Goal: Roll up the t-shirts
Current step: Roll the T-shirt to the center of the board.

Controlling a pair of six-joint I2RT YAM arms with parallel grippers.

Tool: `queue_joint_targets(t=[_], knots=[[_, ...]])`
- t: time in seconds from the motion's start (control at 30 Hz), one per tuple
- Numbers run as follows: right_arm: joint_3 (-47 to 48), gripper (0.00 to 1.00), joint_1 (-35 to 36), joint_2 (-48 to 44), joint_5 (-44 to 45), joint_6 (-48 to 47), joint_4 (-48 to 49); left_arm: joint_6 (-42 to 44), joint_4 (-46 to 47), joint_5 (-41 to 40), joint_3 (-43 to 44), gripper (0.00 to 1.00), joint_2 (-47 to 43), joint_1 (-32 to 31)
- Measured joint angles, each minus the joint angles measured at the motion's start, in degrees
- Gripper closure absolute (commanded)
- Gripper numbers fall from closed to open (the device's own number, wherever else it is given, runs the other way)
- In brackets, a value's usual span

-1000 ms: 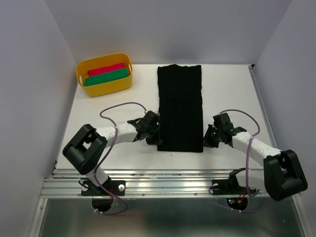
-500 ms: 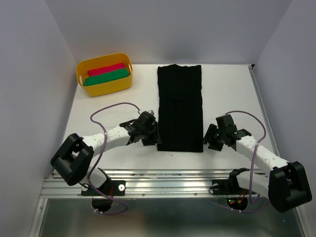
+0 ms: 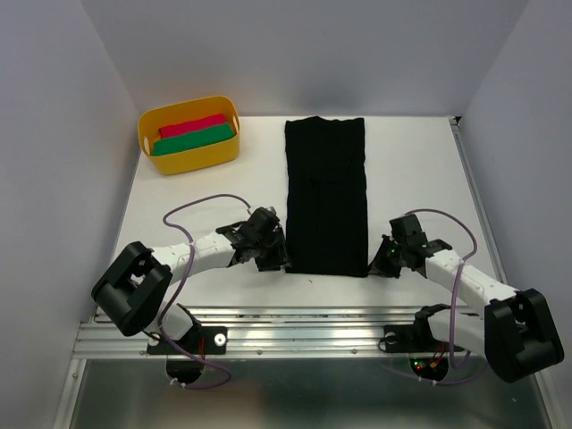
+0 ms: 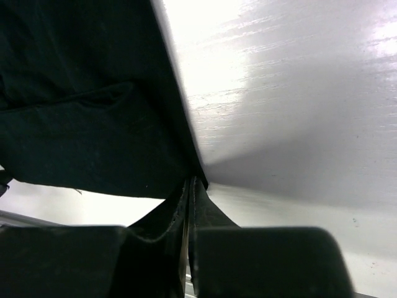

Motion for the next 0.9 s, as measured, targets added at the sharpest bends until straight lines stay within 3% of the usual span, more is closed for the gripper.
queue_joint_targets(t=[0.2, 0.37, 0.5, 0.7, 0.9], knots=[[0.0, 0.99, 0.0, -2.8, 0.8, 0.3, -0.2, -0.6, 0.5, 0.7, -0.1, 0.48, 0.0, 0.0], [-1.0, 0.77, 0.0, -2.8, 1.5, 0.7, -0.2, -1.0, 1.3, 1.4, -0.3, 0.47, 0.0, 0.0], [-1.5, 0.68, 0.0, -2.6, 2.2, 1.1, -0.2, -1.2, 2.1, 2.0, -0.7, 0.46, 0.0, 0.0], [-1.5, 0.68, 0.0, -2.6, 2.2, 1.7, -0.1, -2.5, 3.1, 3.0, -2.4, 0.58, 0.0, 0.0], [-2.1, 0.70, 0.0, -2.6, 2.1, 3.0, 0.9, -4.1, 4.0, 3.6, -3.2, 0.61, 1.0, 0.0]])
